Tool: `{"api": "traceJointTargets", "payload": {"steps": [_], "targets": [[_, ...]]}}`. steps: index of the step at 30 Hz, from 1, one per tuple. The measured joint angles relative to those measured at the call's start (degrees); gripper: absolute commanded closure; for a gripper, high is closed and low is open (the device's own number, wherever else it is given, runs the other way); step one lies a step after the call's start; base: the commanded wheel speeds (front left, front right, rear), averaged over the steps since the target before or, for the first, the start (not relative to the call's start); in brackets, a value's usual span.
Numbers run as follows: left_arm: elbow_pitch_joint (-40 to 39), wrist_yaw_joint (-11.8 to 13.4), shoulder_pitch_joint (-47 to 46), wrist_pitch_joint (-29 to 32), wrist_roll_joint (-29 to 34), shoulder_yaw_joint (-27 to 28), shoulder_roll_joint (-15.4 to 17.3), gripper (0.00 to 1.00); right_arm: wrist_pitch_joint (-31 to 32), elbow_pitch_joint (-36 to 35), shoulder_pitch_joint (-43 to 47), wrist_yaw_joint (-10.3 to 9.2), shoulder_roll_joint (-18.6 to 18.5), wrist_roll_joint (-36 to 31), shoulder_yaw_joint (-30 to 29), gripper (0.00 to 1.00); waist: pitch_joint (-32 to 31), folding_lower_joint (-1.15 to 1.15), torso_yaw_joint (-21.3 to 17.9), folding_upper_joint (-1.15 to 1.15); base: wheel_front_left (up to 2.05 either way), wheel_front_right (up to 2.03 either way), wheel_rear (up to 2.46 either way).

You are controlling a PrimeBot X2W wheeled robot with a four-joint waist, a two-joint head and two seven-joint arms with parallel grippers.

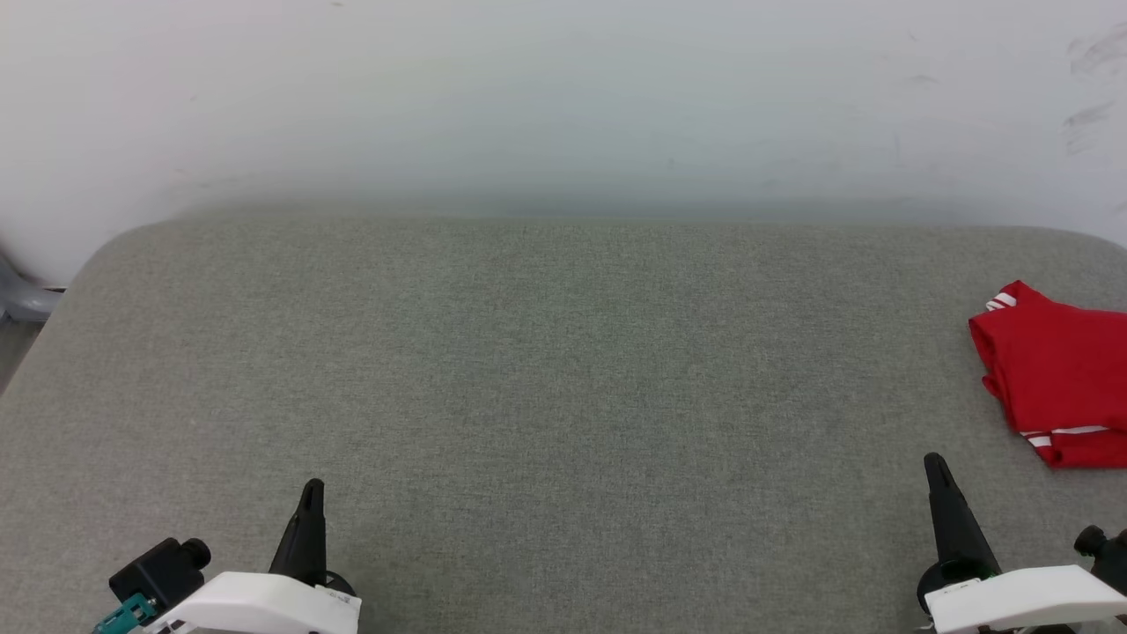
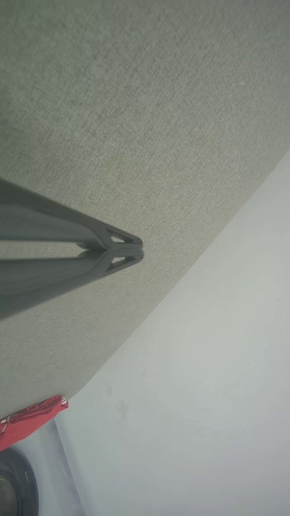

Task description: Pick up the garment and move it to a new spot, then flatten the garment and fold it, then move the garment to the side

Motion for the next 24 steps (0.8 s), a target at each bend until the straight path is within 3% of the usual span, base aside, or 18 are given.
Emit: {"api": "traceJointTargets", "payload": {"steps": [24], "targets": [[1.9, -2.5, -2.9, 4.0, -17.2, 2.2, -0.6, 1.0, 3.5, 1.9, -2.9, 0.0, -0.2, 15.8, -0.6, 1.0, 0.1, 0.0, -0.4, 0.0, 0.0, 0.0, 0.0]]}}
